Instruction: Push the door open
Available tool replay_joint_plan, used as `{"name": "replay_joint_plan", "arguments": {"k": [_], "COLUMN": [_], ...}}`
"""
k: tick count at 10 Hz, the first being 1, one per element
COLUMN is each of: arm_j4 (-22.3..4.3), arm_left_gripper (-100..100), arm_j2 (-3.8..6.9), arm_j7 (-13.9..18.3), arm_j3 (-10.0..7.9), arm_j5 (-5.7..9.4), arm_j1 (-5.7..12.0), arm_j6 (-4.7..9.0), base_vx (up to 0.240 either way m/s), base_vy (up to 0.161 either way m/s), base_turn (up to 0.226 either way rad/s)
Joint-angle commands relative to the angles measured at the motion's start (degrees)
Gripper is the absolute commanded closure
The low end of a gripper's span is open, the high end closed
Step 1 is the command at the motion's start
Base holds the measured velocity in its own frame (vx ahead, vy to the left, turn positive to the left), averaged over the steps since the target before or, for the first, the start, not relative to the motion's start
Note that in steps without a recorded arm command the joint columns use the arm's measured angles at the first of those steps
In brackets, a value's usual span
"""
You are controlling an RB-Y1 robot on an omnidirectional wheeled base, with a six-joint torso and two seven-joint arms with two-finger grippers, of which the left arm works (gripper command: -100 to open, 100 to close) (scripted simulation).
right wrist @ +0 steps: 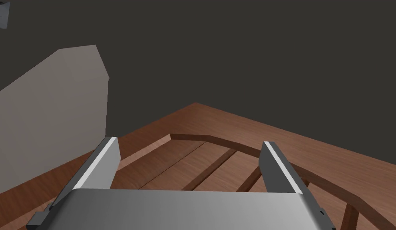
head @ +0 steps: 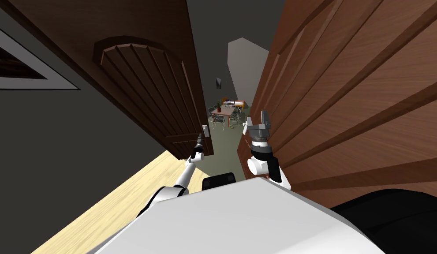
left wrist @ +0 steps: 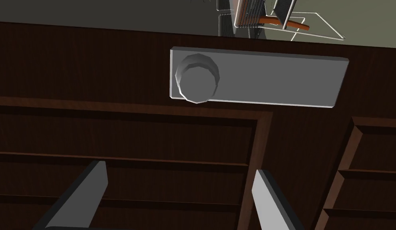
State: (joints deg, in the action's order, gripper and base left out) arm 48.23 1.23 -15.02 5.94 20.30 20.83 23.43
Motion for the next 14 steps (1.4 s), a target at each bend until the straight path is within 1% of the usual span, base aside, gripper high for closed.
{"name": "replay_joint_plan", "arguments": {"k": [1, 2, 5, 6, 8, 10, 11, 12, 14], "arm_j4": [0.0, -0.06, -0.29, -0.38, -0.58, -0.78, -0.8, -0.8, -0.8], "arm_left_gripper": [-100, -100, -100, -100, -100, -100, -100, 100, 100], "arm_j2": [0.0, 0.79, 1.44, 1.5, 1.27, 0.47, 0.77, 0.77, 0.77], "arm_j7": [0.0, -0.03, -0.05, -0.06, -0.09, -0.11, -0.06, -0.06, -0.06], "arm_j3": [0.0, -0.13, -0.36, -0.45, -0.66, -0.86, -0.79, -0.79, -0.79], "arm_j5": [0.0, 0.0, -0.01, -0.01, -0.02, -0.03, -0.01, -0.01, -0.01], "arm_j1": [0.0, -0.08, -0.11, -0.12, -0.15, -0.18, -0.09, -0.09, -0.09], "arm_j6": [0.0, 0.16, 0.63, 0.81, 1.22, 1.61, 1.49, 1.49, 1.49], "base_vx": [-0.111, 0.079, 0.198, 0.261, 0.244, 0.218, 0.082, -0.008, -0.029], "base_vy": [-0.033, -0.011, -0.04, -0.018, -0.001, -0.022, -0.003, 0.0, 0.002], "base_turn": [0.003, -0.038, -0.023, -0.027, -0.031, -0.03, -0.004, 0.008, -0.004]}}
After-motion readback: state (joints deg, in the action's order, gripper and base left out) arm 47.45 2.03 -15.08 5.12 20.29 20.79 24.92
